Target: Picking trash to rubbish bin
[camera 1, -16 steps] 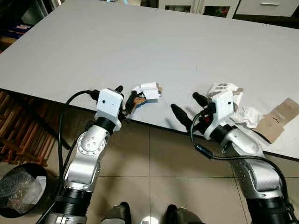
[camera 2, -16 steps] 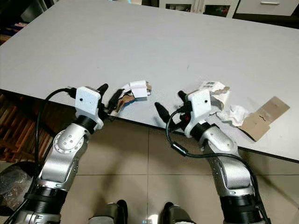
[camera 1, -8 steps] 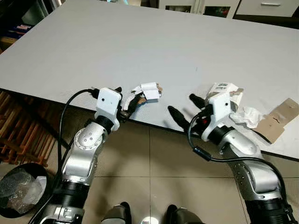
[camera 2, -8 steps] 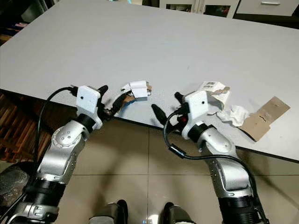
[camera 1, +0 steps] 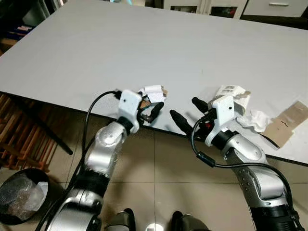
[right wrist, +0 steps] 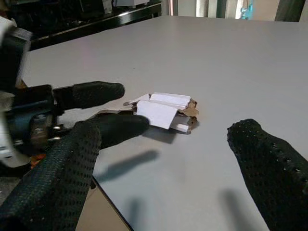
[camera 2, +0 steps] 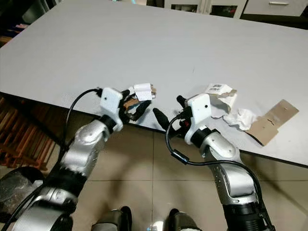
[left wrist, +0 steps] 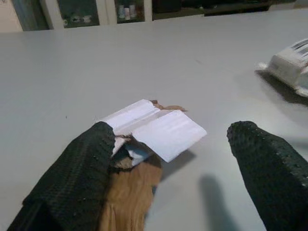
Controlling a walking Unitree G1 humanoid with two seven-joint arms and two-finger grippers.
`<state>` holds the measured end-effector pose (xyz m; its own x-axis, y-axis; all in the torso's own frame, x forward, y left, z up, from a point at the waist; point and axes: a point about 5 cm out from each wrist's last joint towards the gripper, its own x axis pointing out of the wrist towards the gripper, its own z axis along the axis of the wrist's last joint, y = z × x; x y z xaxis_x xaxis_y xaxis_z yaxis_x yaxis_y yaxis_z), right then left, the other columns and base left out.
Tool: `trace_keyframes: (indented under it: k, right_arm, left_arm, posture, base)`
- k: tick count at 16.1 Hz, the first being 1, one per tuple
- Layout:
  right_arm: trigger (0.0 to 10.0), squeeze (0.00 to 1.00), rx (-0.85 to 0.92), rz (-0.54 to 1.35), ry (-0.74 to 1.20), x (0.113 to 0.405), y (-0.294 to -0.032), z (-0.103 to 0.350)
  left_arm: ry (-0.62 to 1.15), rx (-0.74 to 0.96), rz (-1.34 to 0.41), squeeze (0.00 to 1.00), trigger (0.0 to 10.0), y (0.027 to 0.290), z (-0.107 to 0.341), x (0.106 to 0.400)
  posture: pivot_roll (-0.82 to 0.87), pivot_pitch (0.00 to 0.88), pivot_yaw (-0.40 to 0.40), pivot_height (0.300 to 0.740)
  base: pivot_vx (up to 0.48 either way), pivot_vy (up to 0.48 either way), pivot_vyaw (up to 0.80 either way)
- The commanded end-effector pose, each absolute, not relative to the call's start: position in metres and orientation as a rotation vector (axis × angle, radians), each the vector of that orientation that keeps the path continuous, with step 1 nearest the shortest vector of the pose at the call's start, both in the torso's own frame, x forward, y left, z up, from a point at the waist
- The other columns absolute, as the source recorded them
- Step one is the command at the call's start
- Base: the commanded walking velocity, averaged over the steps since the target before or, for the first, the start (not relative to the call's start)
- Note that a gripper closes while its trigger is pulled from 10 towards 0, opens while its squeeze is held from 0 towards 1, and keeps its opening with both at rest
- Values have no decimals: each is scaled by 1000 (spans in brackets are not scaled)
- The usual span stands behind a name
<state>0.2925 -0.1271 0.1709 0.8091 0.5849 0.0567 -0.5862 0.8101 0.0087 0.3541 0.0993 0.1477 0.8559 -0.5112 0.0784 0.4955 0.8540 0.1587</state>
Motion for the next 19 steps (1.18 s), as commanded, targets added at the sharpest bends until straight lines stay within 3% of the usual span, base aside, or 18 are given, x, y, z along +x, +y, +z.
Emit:
trace_keyframes:
  k: [1, 5, 12, 19]
  right_arm:
    - [10000, 0, 34, 636, -58, 290, -125, 174]
    - [10000, 0, 38, 640, -61, 289, -125, 174]
    - [10000, 0, 38, 642, -56, 287, -124, 174]
    - [10000, 0, 48, 653, -49, 286, -121, 173]
  left_arm:
    - [-127, 175, -513, 0, 10000, 97, 147, 356]
    - [-221, 198, -484, 0, 10000, 97, 169, 363]
    - [-77, 217, -409, 0, 10000, 99, 146, 372]
    - [5, 216, -446, 0, 10000, 79, 136, 370]
  posture:
    - [-85, 181, 21, 740]
    - [-80, 182, 22, 740]
    - [-84, 186, 17, 740]
    - [-86, 192, 17, 740]
  base:
    - [0, 0, 0]
    - [0, 0, 0]
    - [0, 0, 0]
    - [0, 0, 0]
